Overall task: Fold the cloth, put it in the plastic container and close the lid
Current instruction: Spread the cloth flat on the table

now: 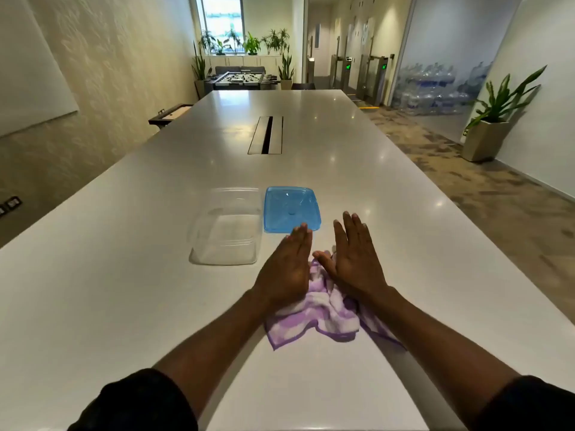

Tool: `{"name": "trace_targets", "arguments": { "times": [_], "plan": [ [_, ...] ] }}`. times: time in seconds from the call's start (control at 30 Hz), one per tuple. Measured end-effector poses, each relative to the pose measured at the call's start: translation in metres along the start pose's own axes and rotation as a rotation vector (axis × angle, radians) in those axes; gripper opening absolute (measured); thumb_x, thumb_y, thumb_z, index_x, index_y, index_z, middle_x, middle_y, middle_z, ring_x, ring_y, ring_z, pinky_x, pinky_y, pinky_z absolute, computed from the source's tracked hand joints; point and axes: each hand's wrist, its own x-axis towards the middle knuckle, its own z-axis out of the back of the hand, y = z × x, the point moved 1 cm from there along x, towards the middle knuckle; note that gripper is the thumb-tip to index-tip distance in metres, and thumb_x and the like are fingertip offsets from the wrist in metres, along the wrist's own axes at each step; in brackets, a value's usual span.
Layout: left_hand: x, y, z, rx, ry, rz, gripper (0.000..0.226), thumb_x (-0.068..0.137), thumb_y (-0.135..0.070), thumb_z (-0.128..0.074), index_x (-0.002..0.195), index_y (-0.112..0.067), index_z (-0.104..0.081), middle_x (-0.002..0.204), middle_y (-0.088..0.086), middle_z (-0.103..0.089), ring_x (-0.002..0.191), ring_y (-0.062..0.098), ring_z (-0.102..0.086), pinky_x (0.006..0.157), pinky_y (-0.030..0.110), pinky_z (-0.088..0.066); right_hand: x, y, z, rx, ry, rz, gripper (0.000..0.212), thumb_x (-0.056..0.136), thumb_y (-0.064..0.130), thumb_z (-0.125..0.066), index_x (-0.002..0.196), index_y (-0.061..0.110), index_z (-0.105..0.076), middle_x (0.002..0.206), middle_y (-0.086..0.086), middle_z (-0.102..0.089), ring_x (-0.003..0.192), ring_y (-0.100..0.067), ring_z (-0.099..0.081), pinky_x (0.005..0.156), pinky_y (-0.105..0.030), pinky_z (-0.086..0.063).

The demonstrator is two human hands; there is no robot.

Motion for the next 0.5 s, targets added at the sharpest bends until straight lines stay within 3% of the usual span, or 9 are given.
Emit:
{"name": "trace_targets", "arguments": {
  "times": [0.1,0.23,0.4,0.5],
  "plan": [
    [-0.004,-0.003,-0.009,-0.088,0.092,0.052,0.053,0.1,-0.031,-0.032,0.149,-0.015,-0.02,0.159,0.004,-0.02,0.147,0.016,-0.016,0.119,0.025,-0.009,-0.004,-0.005,-0.003,0.034,0.048,-0.075,0.077,0.093,0.061,-0.025,0.148,0.008,-0.021,0.159,-0.015,-0.009,0.147,-0.025,-0.001,0.118,-0.035,0.004],
    [-0.01,-0.006,-0.019,-0.154,0.245,0.116,0.049,0.098,-0.042,-0.03,0.145,-0.026,-0.031,0.152,-0.004,-0.037,0.14,0.013,-0.034,0.114,0.027,-0.025,-0.009,-0.008,-0.006,0.144,0.161,-0.117,0.061,0.098,0.048,-0.03,0.147,0.011,-0.026,0.158,-0.012,-0.018,0.146,-0.024,-0.01,0.119,-0.037,-0.006],
    [-0.014,-0.003,-0.022,-0.181,0.304,0.151,0.05,0.099,-0.046,-0.028,0.145,-0.027,-0.032,0.152,-0.003,-0.038,0.14,0.014,-0.034,0.113,0.028,-0.027,-0.02,-0.013,-0.006,0.271,0.227,-0.085,0.038,0.1,0.034,-0.034,0.125,0.013,-0.053,0.131,-0.01,-0.056,0.121,-0.024,-0.048,0.103,-0.032,-0.035],
    [-0.016,0.001,-0.019,-0.149,0.316,0.15,0.051,0.099,-0.045,-0.028,0.144,-0.022,-0.035,0.151,0.001,-0.039,0.14,0.016,-0.033,0.114,0.03,-0.026,-0.021,-0.02,-0.005,0.318,0.249,-0.122,0.037,0.1,0.031,-0.036,0.128,0.012,-0.052,0.131,-0.009,-0.056,0.118,-0.02,-0.048,0.102,-0.031,-0.035]
  ]
}}
